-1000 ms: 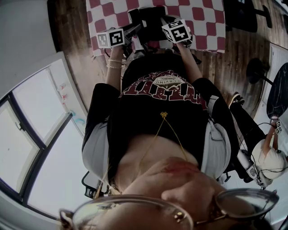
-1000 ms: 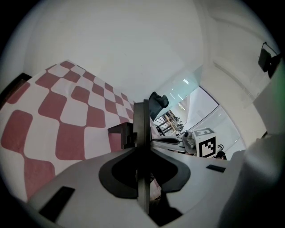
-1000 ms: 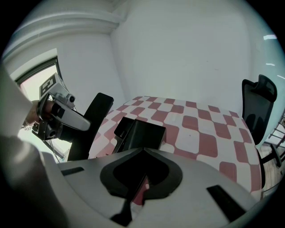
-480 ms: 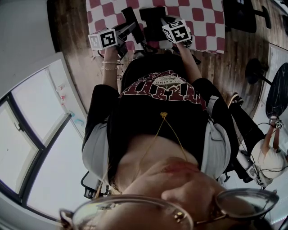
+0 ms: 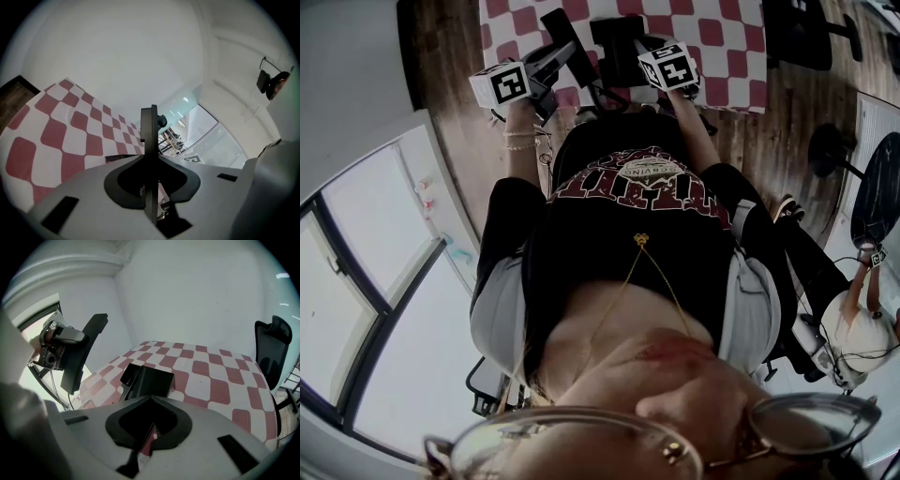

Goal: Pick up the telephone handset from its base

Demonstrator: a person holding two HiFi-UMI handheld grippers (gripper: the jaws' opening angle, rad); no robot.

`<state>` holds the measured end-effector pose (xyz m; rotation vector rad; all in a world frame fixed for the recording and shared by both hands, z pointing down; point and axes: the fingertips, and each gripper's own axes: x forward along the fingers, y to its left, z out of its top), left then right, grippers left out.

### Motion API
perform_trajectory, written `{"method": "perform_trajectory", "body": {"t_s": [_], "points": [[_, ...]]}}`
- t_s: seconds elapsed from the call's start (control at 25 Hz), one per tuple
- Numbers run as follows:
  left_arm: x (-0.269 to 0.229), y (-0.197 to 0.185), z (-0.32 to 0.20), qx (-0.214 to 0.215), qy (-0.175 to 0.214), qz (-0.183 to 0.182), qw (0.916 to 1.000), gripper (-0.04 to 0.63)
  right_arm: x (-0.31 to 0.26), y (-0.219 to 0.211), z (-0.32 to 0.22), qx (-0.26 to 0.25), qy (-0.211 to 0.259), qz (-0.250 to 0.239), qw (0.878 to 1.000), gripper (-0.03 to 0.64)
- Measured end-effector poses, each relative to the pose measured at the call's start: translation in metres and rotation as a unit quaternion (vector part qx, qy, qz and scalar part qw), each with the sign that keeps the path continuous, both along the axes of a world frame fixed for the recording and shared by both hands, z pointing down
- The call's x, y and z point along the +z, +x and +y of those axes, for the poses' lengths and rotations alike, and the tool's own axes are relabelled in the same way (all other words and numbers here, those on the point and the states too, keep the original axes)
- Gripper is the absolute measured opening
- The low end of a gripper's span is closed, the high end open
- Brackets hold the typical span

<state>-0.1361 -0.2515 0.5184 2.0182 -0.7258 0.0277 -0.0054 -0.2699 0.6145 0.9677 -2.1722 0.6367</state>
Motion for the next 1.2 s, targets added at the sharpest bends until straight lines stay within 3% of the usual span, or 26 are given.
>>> {"method": "perform_trajectory", "body": {"t_s": [0.56, 1.08, 1.2], "points": [[-0.031, -0.001, 0.000, 0.004, 0.018, 0.058, 0.9981, 0.081, 0.001, 0.001, 0.001, -0.001, -0.002, -0.007, 1.000, 0.018], [-0.033, 0.000, 0.003, 0.015, 0.017, 0.067, 0.9975, 0.081, 0.000, 0.000, 0.000, 0.002, -0.002, -0.014, 1.000, 0.018], [-0.039, 0.002, 0.001, 0.016, 0.024, 0.055, 0.9981, 0.081, 0.000, 0.001, 0.001, 0.002, -0.004, -0.014, 1.000, 0.018]]}}
